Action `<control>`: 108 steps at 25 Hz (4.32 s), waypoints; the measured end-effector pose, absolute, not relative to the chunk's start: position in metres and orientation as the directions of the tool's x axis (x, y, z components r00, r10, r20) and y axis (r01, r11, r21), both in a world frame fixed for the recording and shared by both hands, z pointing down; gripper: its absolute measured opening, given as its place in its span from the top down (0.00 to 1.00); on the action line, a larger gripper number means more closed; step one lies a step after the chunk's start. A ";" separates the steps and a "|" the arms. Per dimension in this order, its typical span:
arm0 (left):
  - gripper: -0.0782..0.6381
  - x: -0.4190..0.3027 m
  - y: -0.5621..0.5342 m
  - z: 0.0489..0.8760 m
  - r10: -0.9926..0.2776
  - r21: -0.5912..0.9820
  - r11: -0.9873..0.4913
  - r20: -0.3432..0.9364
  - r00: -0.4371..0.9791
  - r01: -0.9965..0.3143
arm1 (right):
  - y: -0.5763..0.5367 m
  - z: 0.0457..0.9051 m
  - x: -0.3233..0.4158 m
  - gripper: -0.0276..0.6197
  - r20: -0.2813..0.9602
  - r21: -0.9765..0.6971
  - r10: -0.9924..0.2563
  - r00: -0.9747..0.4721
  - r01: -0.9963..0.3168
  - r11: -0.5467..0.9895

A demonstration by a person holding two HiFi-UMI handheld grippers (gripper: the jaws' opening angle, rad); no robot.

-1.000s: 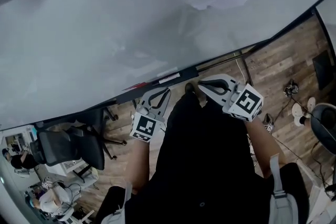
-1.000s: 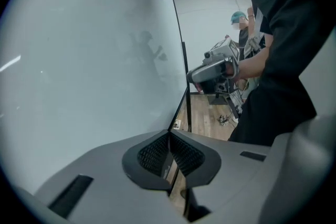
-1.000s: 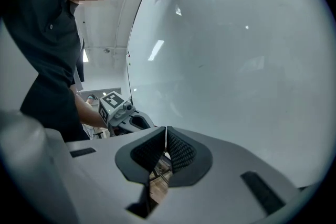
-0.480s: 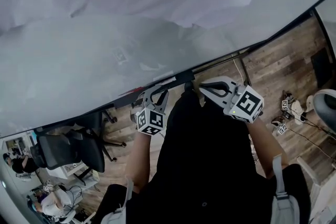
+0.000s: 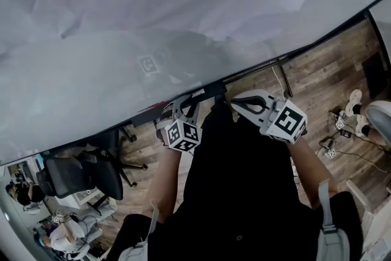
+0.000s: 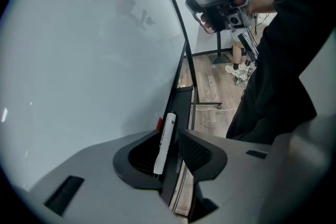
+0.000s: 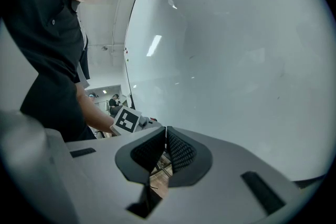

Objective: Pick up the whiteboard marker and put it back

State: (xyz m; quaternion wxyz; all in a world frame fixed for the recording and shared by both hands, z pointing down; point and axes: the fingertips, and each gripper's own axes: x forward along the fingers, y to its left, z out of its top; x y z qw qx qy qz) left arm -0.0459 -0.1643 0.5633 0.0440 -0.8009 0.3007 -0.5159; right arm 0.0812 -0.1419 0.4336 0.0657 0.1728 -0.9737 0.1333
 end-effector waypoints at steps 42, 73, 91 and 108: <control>0.79 -0.040 -0.161 0.544 -0.570 -0.438 -0.795 0.776 0.271 -0.420 | -0.138 0.440 0.070 0.93 0.179 -0.246 -0.298 -0.937 -0.336 0.909; 0.79 -0.042 -0.135 0.277 -0.526 0.162 -0.851 -0.288 0.801 -0.500 | -0.181 0.361 0.107 0.93 0.072 -0.069 -0.381 -0.922 -0.386 0.920; 0.79 -0.030 -0.128 0.313 -0.473 0.169 -0.879 -0.187 0.861 -0.446 | -0.180 0.360 0.099 0.93 0.074 -0.079 -0.366 -0.928 -0.371 0.925; 0.79 -0.046 -0.114 0.317 -0.485 0.202 -0.870 -0.193 0.853 -0.449 | -0.168 0.359 0.072 0.93 0.068 -0.099 -0.320 -0.945 -0.325 0.940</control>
